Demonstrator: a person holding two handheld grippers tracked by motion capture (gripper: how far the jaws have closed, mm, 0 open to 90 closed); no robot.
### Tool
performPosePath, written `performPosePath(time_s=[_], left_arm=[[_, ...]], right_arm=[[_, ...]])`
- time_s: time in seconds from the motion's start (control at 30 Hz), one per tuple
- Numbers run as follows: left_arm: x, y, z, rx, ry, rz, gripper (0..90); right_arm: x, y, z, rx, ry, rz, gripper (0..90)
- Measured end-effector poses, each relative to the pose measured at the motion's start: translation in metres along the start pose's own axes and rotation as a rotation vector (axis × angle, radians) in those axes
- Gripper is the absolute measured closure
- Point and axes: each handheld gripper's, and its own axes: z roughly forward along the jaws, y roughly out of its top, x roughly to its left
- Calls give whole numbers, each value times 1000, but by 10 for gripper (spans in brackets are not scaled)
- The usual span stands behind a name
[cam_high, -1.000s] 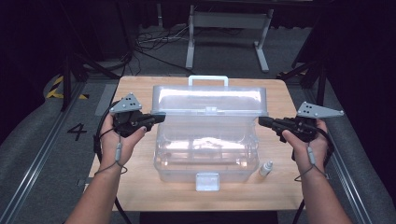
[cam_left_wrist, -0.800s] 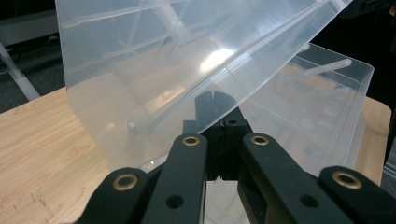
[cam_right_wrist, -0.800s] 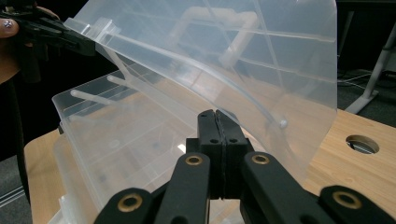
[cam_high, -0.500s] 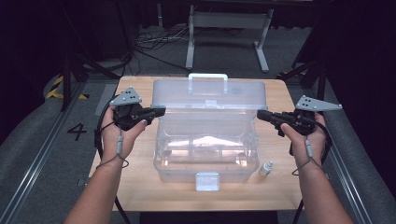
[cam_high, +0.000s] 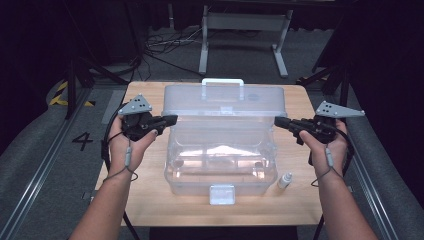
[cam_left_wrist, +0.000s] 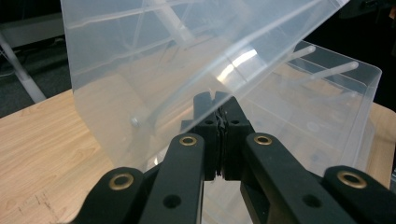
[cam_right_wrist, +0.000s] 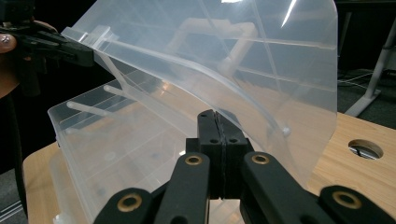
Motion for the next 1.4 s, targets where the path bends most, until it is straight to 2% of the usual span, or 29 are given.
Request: performPosePath(time_s=[0.17, 0.3, 0.53, 0.63, 0.73, 0.9, 1.0, 1.07, 1.2, 1.27, 1.33, 1.37, 1.4], left_arm=[[-6, -5, -8, -22, -11, 5, 876], [-14, -10, -20, -28, 23, 54, 847], [-15, -13, -30, -47, 56, 36, 810], [-12, -12, -33, -50, 99, 24, 761], [-10, -11, -32, -55, 120, 10, 714], [-6, -8, -26, -76, 170, -4, 558], [-4, -7, -24, -83, 185, -3, 476], [-3, -5, -21, -85, 207, 1, 454], [-1, -3, -15, -88, 219, 13, 411], [1, -2, -11, -88, 222, 21, 412], [1, -1, -9, -92, 234, 10, 433], [2, 0, -6, -95, 255, 7, 433], [2, 1, -3, -95, 255, 10, 432]], right_arm=[[0, 0, 0, 1, -1, 1, 900], [0, 0, 0, 1, 2, 6, 900], [-2, 2, 0, 2, 6, 9, 900], [-2, 2, 1, 1, 4, 12, 900], [-2, 2, 1, -1, 1, 11, 900], [-2, 3, 3, 1, 2, 13, 900], [-2, 4, 3, 2, 3, 14, 900], [-2, 4, 3, 1, 3, 13, 900], [-3, 5, 4, 1, 3, 16, 900], [-3, 5, 4, 2, 4, 18, 900], [-3, 5, 4, 2, 4, 18, 900], [-3, 5, 4, 2, 4, 18, 900], [-3, 5, 4, 2, 5, 20, 900]])
